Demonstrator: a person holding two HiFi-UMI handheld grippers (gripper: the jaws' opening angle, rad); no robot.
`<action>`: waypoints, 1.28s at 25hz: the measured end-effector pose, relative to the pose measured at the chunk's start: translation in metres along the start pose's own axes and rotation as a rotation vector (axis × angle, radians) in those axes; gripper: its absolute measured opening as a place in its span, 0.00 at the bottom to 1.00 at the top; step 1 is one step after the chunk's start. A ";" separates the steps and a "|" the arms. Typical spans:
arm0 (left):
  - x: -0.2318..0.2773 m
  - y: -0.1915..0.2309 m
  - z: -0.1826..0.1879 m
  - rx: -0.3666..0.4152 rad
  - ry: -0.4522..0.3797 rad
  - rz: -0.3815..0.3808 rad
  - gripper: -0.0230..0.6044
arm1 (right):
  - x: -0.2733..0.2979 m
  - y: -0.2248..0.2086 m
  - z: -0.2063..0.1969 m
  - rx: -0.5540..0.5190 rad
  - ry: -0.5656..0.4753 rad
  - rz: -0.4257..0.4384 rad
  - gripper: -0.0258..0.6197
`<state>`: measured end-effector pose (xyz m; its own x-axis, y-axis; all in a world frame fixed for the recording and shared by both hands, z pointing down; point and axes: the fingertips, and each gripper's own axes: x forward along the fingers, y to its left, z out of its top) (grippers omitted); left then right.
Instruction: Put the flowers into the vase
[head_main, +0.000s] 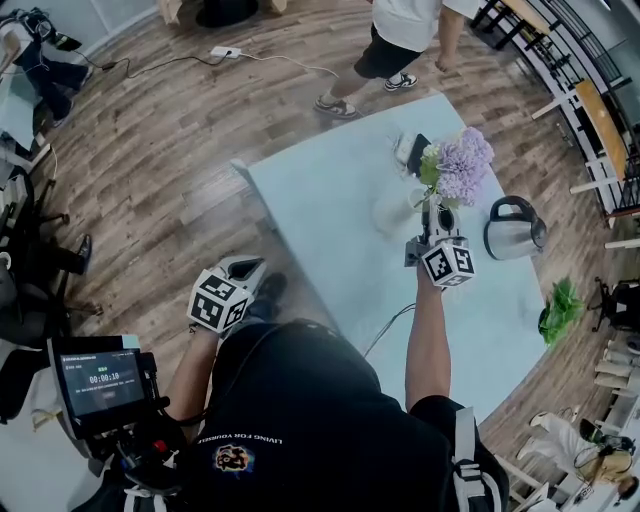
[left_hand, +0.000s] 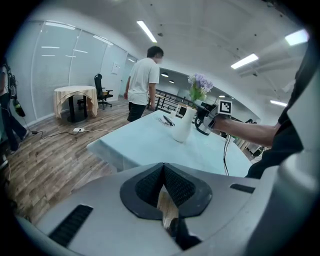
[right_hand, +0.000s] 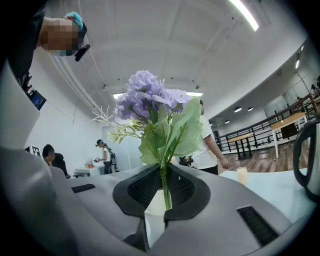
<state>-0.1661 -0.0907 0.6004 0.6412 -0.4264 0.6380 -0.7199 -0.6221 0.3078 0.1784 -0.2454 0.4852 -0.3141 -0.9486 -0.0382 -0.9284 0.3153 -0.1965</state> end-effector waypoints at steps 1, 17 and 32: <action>0.000 0.000 0.000 0.000 0.000 -0.001 0.05 | 0.000 0.000 -0.007 -0.004 0.019 -0.005 0.11; 0.007 -0.010 0.007 0.021 -0.001 -0.033 0.05 | -0.006 0.013 -0.019 -0.097 0.073 0.027 0.11; 0.008 -0.009 0.005 0.022 -0.001 -0.033 0.05 | -0.005 0.011 -0.023 -0.116 0.091 0.027 0.11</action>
<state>-0.1532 -0.0917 0.5985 0.6647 -0.4065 0.6269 -0.6927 -0.6497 0.3132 0.1655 -0.2362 0.5057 -0.3513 -0.9350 0.0479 -0.9343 0.3468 -0.0820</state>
